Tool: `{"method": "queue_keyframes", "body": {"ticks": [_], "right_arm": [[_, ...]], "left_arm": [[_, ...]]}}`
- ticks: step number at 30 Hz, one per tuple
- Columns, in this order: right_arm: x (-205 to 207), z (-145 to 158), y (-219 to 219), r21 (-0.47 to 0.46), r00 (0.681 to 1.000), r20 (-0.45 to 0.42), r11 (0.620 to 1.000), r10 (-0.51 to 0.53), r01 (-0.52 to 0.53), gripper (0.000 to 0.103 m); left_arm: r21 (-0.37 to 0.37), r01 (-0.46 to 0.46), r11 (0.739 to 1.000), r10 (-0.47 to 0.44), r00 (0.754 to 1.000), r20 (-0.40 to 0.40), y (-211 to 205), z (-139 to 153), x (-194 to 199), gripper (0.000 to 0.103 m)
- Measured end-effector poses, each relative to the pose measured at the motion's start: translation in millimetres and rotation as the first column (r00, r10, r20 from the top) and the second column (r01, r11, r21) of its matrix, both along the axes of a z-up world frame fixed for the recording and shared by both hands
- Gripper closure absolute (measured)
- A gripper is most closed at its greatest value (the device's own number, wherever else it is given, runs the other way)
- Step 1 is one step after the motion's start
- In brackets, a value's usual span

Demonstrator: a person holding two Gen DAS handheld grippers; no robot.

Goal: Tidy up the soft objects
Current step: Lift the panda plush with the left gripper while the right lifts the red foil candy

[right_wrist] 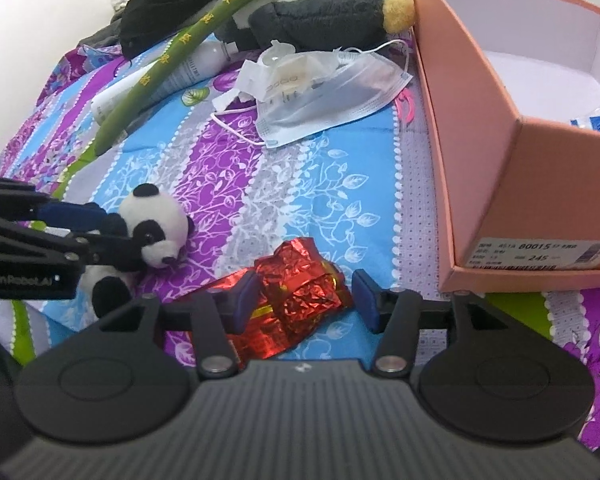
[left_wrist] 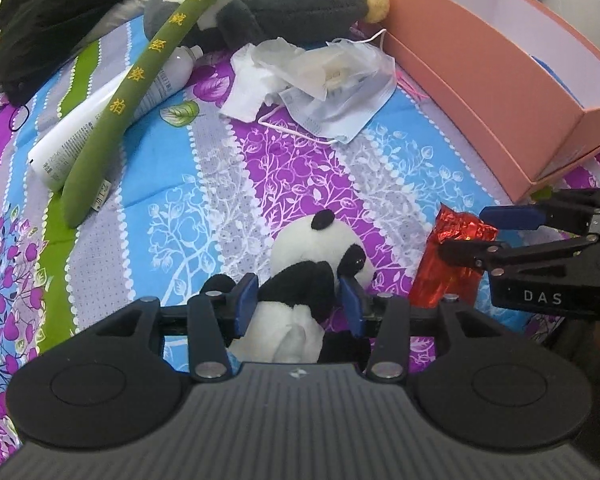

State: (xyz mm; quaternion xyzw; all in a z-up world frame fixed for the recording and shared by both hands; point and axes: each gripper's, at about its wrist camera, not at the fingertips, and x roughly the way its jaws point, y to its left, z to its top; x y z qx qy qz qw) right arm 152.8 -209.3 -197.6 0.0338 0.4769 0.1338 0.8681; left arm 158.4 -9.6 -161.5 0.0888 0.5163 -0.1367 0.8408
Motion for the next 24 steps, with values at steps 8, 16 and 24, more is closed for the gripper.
{"method": "queue_keyframes", "body": {"ticks": [8,16,24], "right_arm": [[1.8,-2.1,2.7,0.017,1.0,-0.012,1.0,0.019,-0.018,0.046],[-1.2,0.6,6.2,0.016,0.999,-0.004,0.999,0.033,-0.033,0.06],[-5.8,4.3,1.8,0.018,1.0,0.01,1.0,-0.001,0.001,0.065]], "left_arm": [[0.028,0.02,0.999,-0.02,1.0,-0.016,-4.3,-4.6,3.3,0.047],[0.06,0.015,0.998,-0.013,1.0,-0.026,-4.4,-11.6,7.3,0.044],[0.018,-0.06,0.998,0.06,0.998,-0.018,1.8,-13.0,10.6,0.047]]}}
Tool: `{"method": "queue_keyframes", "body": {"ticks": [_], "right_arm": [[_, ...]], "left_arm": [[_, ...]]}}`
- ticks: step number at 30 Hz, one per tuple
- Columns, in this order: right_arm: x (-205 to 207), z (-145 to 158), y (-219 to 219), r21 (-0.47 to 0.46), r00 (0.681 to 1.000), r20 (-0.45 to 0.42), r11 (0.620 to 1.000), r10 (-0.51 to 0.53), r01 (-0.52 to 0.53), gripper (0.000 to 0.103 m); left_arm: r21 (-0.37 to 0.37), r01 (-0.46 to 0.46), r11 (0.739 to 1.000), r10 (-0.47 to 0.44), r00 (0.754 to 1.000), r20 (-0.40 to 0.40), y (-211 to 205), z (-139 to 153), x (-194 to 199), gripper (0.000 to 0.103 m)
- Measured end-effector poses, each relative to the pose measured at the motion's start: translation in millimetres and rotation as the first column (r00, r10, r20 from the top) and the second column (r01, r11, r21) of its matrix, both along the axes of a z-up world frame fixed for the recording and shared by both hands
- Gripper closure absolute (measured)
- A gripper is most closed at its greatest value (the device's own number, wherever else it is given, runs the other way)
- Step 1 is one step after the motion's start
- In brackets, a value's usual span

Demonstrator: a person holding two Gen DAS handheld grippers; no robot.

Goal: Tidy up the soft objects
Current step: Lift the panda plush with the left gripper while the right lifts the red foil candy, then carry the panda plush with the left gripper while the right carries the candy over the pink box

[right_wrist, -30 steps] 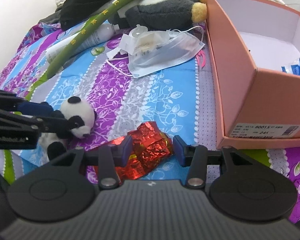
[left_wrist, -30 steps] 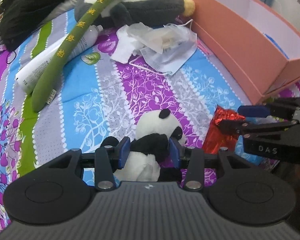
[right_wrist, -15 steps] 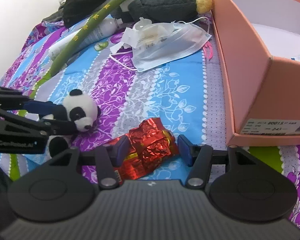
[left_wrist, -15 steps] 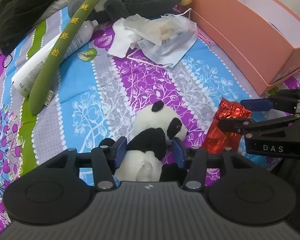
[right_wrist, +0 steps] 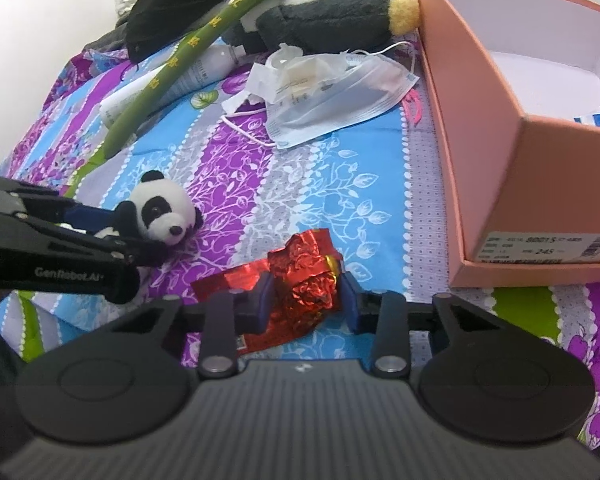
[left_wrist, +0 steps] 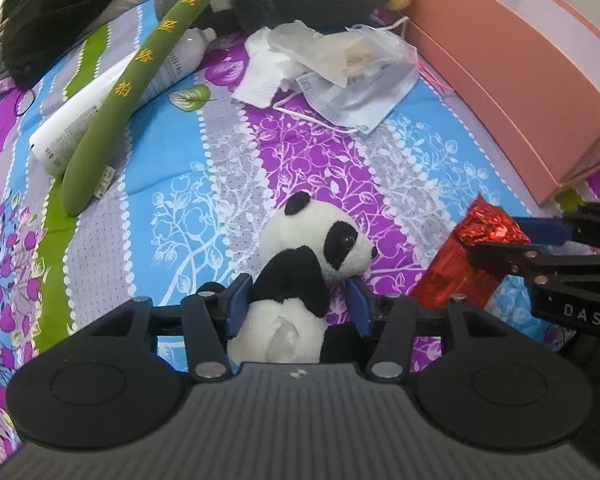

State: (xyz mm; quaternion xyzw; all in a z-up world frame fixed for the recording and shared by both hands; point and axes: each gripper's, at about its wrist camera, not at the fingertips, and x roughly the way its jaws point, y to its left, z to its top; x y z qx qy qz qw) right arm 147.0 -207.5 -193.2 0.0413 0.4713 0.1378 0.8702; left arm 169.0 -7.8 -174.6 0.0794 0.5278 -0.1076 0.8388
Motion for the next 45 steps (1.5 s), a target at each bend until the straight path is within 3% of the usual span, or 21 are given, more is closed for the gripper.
{"method": "queue_keyframes", "body": {"ticks": [3,14,26,45], "right_arm": [[-1.4,2.5,-1.9,-0.008,1.0,0.009,1.0,-0.011,0.011,0.067],[-13.3,19.7,4.0,-0.055,0.998,0.065,0.998,-0.013,0.017,0.071],[-27.2,46.1,15.1,-0.116,0.99,0.14,0.993,-0.003,0.019,0.071],[-24.4,127.7,6.5,-0.071,0.952,0.303,0.995,-0.041,0.066,0.071]], "left_arm": [[-0.008,-0.04,0.999,0.04,0.999,0.012,2.8,2.7,-2.1,0.057],[-0.134,-0.155,0.979,0.16,0.987,0.024,12.0,14.4,-21.3,0.058],[-0.192,-0.184,0.964,0.202,0.976,0.081,15.8,39.8,-40.0,0.058],[-0.29,-0.162,0.943,0.232,0.946,0.226,8.0,130.0,-35.6,0.058]]}}
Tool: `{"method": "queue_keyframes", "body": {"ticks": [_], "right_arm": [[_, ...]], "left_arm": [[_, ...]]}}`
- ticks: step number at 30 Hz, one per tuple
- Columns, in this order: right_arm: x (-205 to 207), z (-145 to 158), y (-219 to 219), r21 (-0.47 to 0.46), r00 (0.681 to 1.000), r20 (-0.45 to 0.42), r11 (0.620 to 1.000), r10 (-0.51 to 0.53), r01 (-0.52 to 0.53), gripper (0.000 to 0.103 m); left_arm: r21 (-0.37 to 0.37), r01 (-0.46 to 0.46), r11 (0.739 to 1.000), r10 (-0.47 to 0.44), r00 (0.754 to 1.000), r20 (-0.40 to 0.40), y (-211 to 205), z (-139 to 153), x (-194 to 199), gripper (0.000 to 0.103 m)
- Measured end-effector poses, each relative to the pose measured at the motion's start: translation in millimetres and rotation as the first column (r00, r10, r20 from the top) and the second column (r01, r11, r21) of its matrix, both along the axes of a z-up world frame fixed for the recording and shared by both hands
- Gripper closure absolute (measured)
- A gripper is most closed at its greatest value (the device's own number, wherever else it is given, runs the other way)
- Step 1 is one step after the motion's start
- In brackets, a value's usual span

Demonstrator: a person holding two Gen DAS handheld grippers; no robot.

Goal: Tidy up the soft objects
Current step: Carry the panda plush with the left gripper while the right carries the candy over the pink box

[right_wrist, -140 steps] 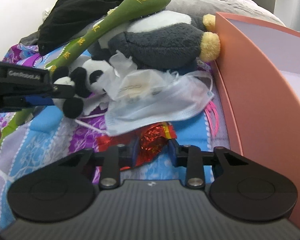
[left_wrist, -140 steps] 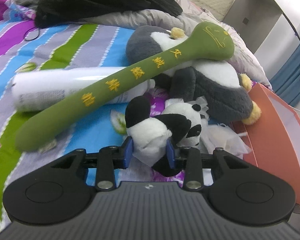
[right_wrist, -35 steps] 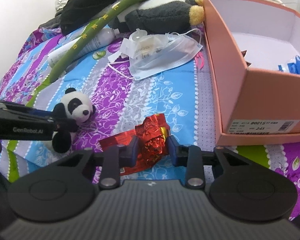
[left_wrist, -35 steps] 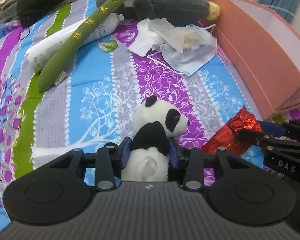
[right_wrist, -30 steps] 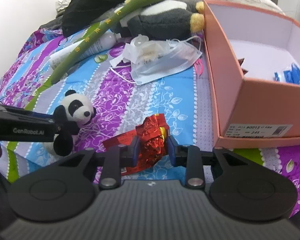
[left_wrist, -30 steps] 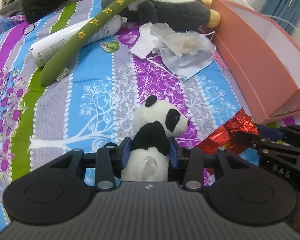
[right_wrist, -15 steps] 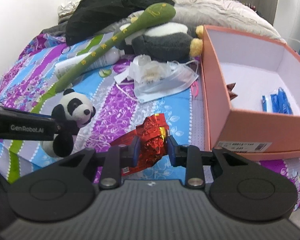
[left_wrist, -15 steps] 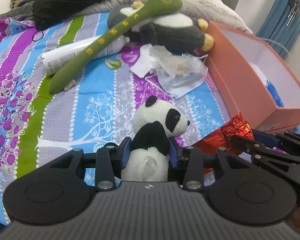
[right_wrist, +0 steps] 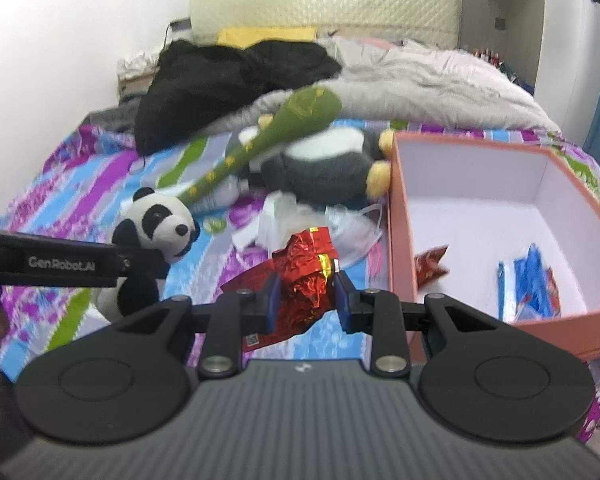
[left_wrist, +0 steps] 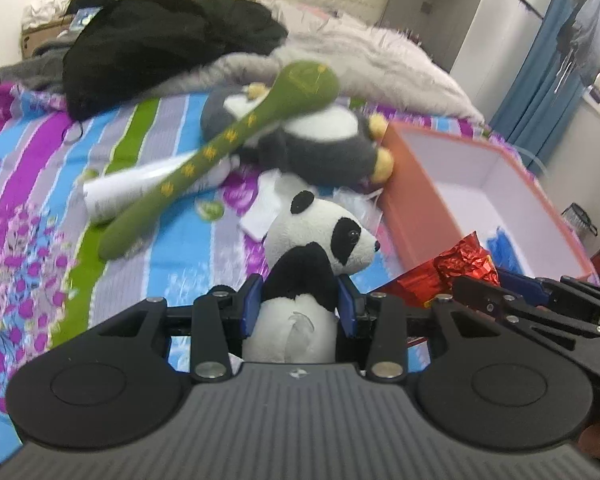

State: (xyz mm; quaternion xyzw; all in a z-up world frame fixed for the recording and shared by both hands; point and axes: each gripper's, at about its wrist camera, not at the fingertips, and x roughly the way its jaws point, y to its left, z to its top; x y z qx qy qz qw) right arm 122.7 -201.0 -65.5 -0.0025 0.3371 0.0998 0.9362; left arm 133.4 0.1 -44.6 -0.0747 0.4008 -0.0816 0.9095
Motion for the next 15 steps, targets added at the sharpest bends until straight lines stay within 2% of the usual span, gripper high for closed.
{"method": "queue_keyframes", "body": {"ticks": [7,15], "right_arm": [[10.8,35.8,-17.4,0.024,0.997,0.077,1.0,-0.018,0.017,0.071],[23.5,75.4,-48.5,0.036,0.981,0.177,0.997,-0.078,0.073,0.071]], "left_arm": [[-0.027,0.028,0.999,-0.026,0.997,0.068,-21.2,38.7,20.4,0.058],[-0.042,0.111,0.993,-0.104,0.984,0.146,-68.3,81.3,48.6,0.058]]}}
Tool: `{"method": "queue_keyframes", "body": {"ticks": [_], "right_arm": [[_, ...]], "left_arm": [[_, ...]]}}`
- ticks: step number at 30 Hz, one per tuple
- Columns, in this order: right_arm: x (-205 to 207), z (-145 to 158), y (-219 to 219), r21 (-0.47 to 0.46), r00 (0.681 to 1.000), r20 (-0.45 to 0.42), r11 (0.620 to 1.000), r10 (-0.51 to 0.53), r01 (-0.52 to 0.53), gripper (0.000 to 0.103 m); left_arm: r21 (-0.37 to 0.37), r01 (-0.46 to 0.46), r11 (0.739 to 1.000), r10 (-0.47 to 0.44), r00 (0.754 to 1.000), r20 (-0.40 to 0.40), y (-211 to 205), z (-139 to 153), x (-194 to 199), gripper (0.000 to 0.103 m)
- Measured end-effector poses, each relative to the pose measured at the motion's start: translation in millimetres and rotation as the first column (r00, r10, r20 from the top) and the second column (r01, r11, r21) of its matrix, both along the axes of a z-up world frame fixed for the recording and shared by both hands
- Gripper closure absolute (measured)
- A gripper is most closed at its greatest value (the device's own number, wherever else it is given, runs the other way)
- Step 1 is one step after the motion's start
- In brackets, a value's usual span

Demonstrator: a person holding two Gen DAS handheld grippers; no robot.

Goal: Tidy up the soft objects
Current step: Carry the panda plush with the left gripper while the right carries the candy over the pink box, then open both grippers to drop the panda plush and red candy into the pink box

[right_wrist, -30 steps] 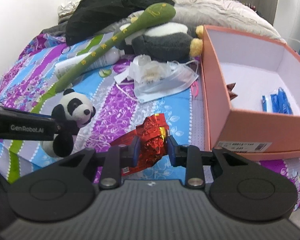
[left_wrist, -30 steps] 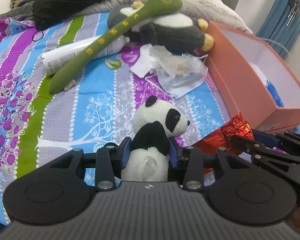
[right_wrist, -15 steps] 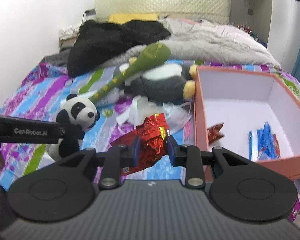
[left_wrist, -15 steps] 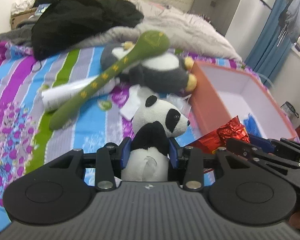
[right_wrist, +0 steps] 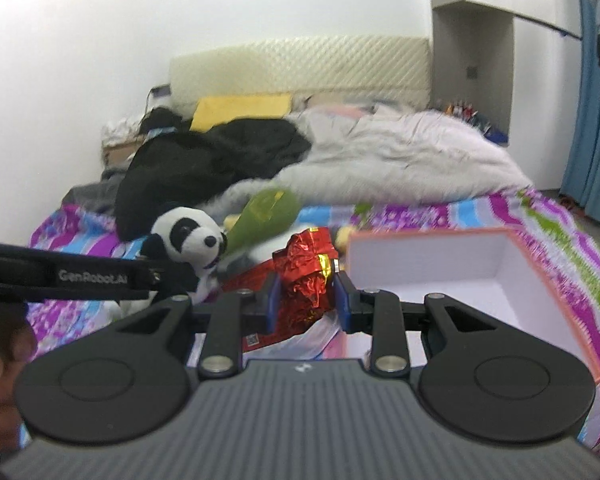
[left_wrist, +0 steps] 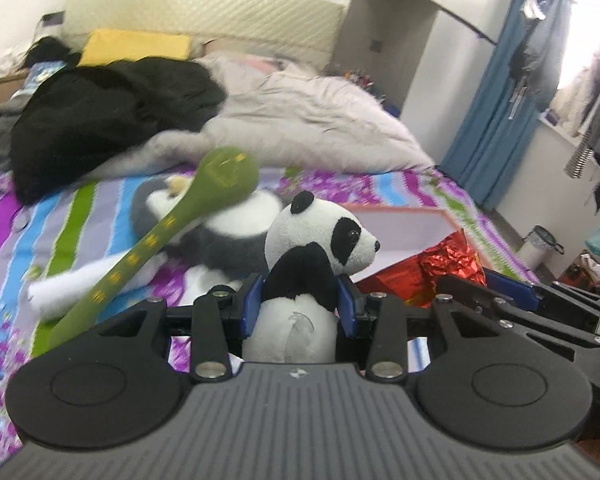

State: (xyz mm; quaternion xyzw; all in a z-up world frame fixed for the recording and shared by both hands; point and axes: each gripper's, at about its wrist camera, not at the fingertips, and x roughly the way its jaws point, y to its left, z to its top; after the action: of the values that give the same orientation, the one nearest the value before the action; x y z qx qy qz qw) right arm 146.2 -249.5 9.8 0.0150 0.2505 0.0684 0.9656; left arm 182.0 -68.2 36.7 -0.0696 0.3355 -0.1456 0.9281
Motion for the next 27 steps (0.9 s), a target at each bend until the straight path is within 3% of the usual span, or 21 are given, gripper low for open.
{"method": "queue_keyframes", "body": {"ticks": [11,19,27], "right_arm": [[29.1,31.2,-60.8,-0.022,0.985,0.081,0.987,-0.154,0.156,0.071],[49.4,18.4,-117.6,-0.015,0.962,-0.032,0.962,-0.273,0.272,0.071],[68.3,-23.8,-151.3,-0.027,0.933,-0.2,0.954,-0.298,0.299,0.071]], "left_arm": [[0.001,0.137,0.991,-0.137,0.99,0.017,-83.3,26.5,51.0,0.058],[-0.002,0.235,0.972,-0.234,0.968,-0.087,-143.1,2.4,80.4,0.058],[0.049,0.299,0.953,-0.282,0.933,-0.222,-183.2,-41.0,121.4,0.058]]}}
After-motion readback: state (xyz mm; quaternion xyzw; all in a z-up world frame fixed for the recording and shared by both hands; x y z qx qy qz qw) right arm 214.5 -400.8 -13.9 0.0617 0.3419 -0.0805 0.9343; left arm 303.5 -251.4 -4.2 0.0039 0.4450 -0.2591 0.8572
